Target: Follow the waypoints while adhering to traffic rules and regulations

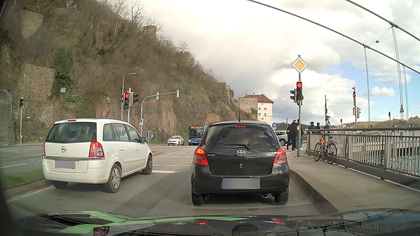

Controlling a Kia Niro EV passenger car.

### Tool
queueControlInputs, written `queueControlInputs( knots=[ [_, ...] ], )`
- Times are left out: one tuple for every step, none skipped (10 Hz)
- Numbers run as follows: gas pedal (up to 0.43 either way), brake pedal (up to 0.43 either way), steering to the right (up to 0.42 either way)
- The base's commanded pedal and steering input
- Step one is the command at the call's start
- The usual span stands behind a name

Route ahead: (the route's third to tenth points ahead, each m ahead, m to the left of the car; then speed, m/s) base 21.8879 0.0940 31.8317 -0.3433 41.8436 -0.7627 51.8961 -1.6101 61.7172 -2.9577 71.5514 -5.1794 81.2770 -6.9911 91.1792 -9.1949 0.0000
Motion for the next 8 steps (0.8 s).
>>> queueControlInputs(
  knots=[
    [0.000,0.372,0.010],
    [0.000,0.372,0.010],
    [0.000,0.372,0.010],
    [0.000,0.366,0.010],
    [0.000,0.372,0.010],
    [0.000,0.372,0.010],
    [0.000,0.372,0.010],
    [0.000,0.372,0.010]
  ],
)
